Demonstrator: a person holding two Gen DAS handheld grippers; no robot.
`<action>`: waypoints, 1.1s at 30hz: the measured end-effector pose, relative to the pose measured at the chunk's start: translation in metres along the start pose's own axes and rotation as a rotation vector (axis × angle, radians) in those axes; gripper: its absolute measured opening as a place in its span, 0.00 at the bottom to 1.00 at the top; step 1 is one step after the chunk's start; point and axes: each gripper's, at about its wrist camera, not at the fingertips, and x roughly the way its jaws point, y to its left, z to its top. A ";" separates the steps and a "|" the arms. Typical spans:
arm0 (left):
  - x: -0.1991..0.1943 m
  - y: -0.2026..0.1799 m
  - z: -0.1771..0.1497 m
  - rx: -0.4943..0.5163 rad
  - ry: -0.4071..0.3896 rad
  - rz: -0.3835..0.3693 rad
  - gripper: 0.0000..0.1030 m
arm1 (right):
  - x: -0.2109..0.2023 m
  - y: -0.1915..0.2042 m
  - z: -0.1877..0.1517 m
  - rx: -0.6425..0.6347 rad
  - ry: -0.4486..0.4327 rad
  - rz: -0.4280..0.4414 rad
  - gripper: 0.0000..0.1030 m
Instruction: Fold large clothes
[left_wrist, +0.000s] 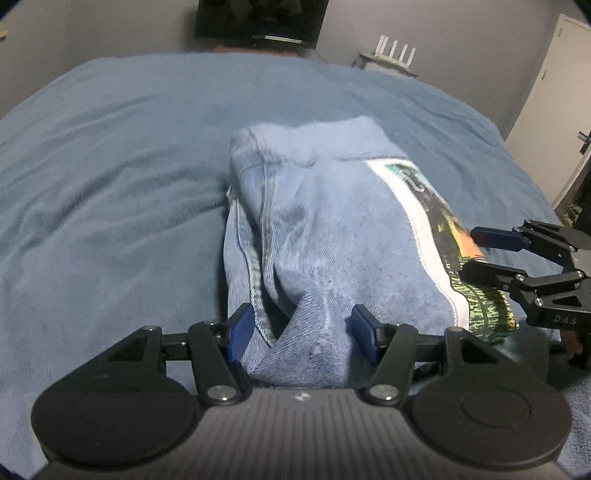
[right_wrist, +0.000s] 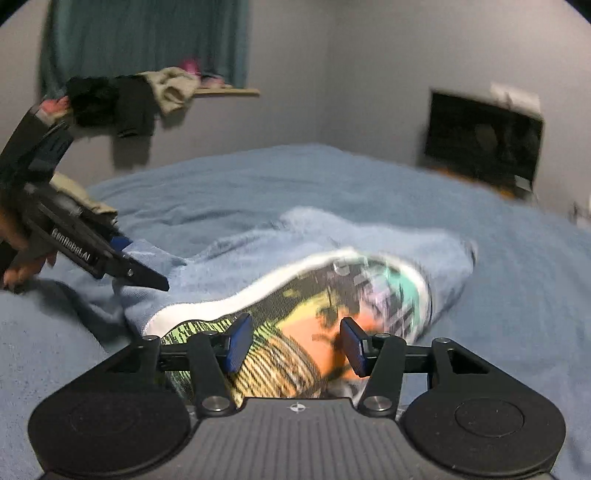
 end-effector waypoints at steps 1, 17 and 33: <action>0.002 -0.002 0.000 0.006 0.008 0.007 0.57 | 0.003 0.000 -0.005 -0.009 -0.006 -0.008 0.57; 0.019 -0.002 0.005 -0.013 0.084 0.032 0.62 | -0.013 -0.001 -0.018 0.068 0.053 0.000 0.69; 0.066 0.103 -0.022 -0.465 0.202 -0.462 0.98 | 0.015 -0.080 -0.034 0.632 0.159 0.209 0.96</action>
